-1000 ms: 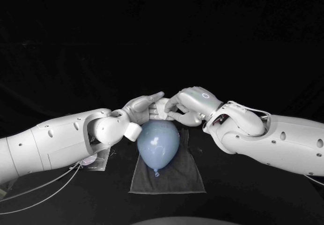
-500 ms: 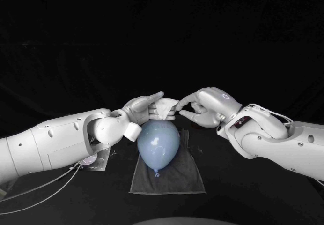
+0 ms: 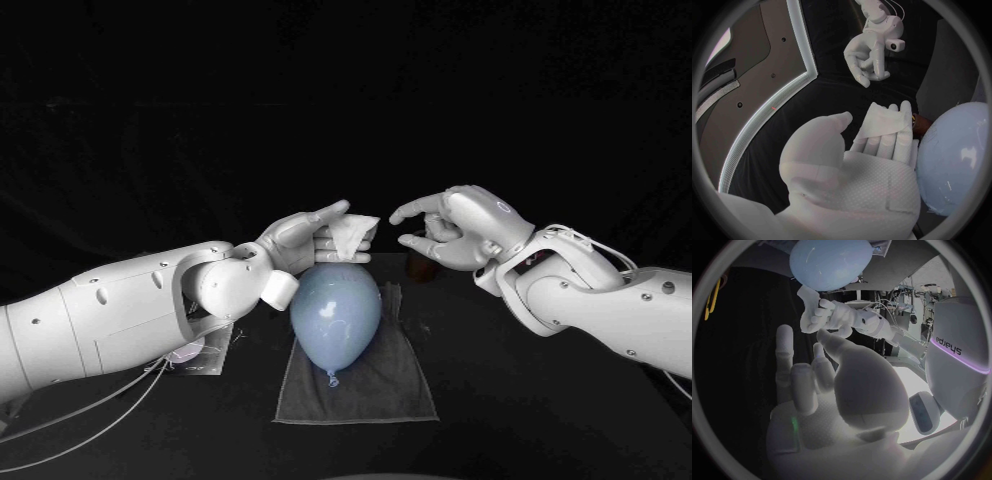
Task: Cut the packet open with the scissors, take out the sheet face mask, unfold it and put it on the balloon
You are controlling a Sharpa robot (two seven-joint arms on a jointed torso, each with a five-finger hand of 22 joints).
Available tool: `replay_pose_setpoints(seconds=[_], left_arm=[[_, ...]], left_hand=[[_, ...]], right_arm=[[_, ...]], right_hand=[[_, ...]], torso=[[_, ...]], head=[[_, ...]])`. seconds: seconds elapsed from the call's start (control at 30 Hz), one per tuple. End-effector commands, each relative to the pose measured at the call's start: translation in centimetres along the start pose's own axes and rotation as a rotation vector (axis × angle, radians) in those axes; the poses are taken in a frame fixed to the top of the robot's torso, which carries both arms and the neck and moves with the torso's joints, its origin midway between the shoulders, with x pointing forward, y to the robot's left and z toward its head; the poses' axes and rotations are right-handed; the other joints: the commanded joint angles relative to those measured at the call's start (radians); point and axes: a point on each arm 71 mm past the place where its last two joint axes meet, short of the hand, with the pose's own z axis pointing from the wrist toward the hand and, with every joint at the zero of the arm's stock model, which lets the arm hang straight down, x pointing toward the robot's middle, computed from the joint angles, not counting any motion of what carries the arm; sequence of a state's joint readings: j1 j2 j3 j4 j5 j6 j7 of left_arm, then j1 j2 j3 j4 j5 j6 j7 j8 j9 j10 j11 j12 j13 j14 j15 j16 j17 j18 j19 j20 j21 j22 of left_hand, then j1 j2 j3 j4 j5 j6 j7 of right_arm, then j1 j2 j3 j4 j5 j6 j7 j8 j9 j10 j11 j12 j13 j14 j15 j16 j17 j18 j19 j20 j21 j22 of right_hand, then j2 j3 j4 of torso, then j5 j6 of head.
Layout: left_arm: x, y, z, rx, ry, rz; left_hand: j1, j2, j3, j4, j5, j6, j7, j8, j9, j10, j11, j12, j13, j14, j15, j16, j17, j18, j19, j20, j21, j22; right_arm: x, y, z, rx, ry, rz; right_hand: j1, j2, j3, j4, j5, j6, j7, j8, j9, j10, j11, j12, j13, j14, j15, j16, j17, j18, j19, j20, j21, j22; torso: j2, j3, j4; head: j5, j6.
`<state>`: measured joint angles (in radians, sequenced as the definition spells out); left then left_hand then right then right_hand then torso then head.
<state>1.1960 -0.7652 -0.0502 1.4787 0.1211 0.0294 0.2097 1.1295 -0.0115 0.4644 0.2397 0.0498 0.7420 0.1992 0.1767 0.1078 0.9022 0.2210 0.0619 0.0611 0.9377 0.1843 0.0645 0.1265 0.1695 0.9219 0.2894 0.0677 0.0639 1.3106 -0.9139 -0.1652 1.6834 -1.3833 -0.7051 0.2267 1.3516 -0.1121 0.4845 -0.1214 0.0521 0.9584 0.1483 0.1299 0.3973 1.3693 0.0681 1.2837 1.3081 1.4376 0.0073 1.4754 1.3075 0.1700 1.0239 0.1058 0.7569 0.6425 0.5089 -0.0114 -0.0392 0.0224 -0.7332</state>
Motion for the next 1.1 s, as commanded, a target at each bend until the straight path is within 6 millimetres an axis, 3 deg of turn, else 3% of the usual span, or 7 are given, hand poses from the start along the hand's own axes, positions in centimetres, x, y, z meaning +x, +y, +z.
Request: replay_pose_setpoints(seconds=[0.03,0.23,0.3,0.47,0.63,0.8,1.1], left_arm=[[0.3,-0.2,0.0,0.023,0.018,0.005],[0.3,-0.3,0.0,0.028,0.019,0.016],[0.4,-0.3,0.0,0.028,0.019,0.023],[0.4,-0.3,0.0,0.031,0.019,0.040],[0.3,-0.3,0.0,0.039,0.014,0.052],[0.3,-0.4,0.0,0.049,0.009,0.058],[0.4,-0.5,0.0,0.059,0.013,0.059]], left_hand=[[0.003,-0.010,-0.010,-0.001,-0.002,-0.047,0.069,-0.017,-0.007,-0.064,0.005,-0.005,-0.002,-0.011,0.001,0.002,-0.002,0.012,-0.009,-0.001,0.000,0.001],[0.006,-0.019,-0.032,0.000,-0.002,-0.099,0.072,-0.033,-0.014,-0.139,0.014,-0.006,-0.003,-0.044,0.012,-0.002,-0.010,0.000,-0.069,0.002,-0.008,-0.003],[0.009,-0.019,-0.042,0.001,-0.002,-0.117,-0.002,-0.039,-0.015,-0.211,0.034,-0.011,-0.008,-0.082,0.028,-0.003,-0.018,-0.013,-0.139,0.002,-0.010,-0.005],[0.023,-0.002,-0.052,0.001,-0.002,0.041,-0.046,0.013,0.016,-0.366,0.058,-0.017,-0.015,-0.274,0.053,-0.013,-0.049,-0.048,-0.285,0.003,-0.018,-0.013],[0.050,0.016,-0.051,-0.010,-0.002,0.117,-0.017,0.043,0.033,-0.428,0.064,-0.020,-0.018,-0.500,0.071,-0.024,-0.080,-0.107,-0.490,0.004,-0.029,-0.023],[0.074,0.022,-0.039,-0.023,-0.002,0.154,0.047,0.061,0.042,-0.471,0.032,-0.022,-0.020,-0.625,0.065,-0.031,-0.090,-0.111,-0.572,0.006,-0.032,-0.027],[0.078,0.021,-0.031,-0.023,-0.002,0.164,0.062,0.069,0.047,-0.512,0.035,-0.025,-0.023,-0.682,0.071,-0.034,-0.093,-0.112,-0.602,0.007,-0.033,-0.028]], right_arm=[[-0.1,0.1,0.1,-0.043,-0.060,-0.055],[0.6,0.0,0.6,-0.051,-0.051,-0.088],[0.9,0.0,0.9,-0.059,-0.045,-0.097],[1.6,0.2,1.5,-0.074,-0.032,-0.119],[2.2,0.2,2.0,-0.082,-0.028,-0.140],[2.7,0.3,2.4,-0.098,-0.025,-0.153],[3.9,1.0,2.3,-0.140,-0.017,-0.161]], right_hand=[[-0.001,-0.012,-0.007,0.000,-0.001,-0.014,0.001,-0.012,-0.006,-0.012,0.000,-0.009,0.031,-0.011,-0.002,-0.005,0.003,0.009,-0.010,0.000,-0.005,0.004],[-0.003,-0.021,-0.015,0.006,-0.002,-0.035,-0.003,-0.031,-0.019,-0.068,-0.005,-0.068,-0.018,-0.052,-0.003,-0.025,-0.049,0.009,-0.035,0.004,-0.015,0.007],[0.002,-0.020,-0.014,0.004,-0.002,-0.035,-0.004,-0.033,-0.020,-0.071,-0.008,-0.068,-0.019,-0.055,-0.004,-0.025,-0.050,0.010,-0.038,0.003,-0.015,0.009],[0.012,-0.021,-0.014,0.001,-0.002,-0.023,-0.007,-0.031,-0.021,-0.087,-0.012,-0.082,-0.034,-0.069,-0.007,-0.030,-0.067,0.010,-0.047,0.002,-0.014,0.015],[0.014,-0.025,-0.020,0.003,-0.002,-0.024,-0.009,-0.037,-0.026,-0.133,-0.016,-0.120,-0.069,-0.108,-0.008,-0.045,-0.111,0.008,-0.071,0.002,-0.019,0.022],[0.027,-0.027,-0.020,-0.004,-0.003,-0.017,-0.011,-0.037,-0.028,-0.162,-0.017,-0.139,-0.091,-0.133,-0.009,-0.050,-0.134,0.007,-0.087,0.001,-0.016,0.033],[0.039,-0.031,-0.023,-0.014,-0.002,-0.007,-0.014,-0.034,-0.029,-0.171,-0.020,-0.137,-0.097,-0.140,-0.010,-0.046,-0.137,0.007,-0.098,-0.001,-0.006,0.047]], torso=[[0.000,-0.0007,-0.0008],[0.000,-0.0001,0.0006],[0.000,-0.0003,0.0006],[0.001,0.0001,0.0007],[0.001,0.0002,0.0011],[0.000,-0.0002,0.0002],[0.001,0.0007,0.0000]], head=[[-0.007,0.003],[-0.011,0.005],[-0.012,0.006],[-0.011,0.005],[-0.012,0.006],[-0.012,0.003],[-0.010,0.004]])
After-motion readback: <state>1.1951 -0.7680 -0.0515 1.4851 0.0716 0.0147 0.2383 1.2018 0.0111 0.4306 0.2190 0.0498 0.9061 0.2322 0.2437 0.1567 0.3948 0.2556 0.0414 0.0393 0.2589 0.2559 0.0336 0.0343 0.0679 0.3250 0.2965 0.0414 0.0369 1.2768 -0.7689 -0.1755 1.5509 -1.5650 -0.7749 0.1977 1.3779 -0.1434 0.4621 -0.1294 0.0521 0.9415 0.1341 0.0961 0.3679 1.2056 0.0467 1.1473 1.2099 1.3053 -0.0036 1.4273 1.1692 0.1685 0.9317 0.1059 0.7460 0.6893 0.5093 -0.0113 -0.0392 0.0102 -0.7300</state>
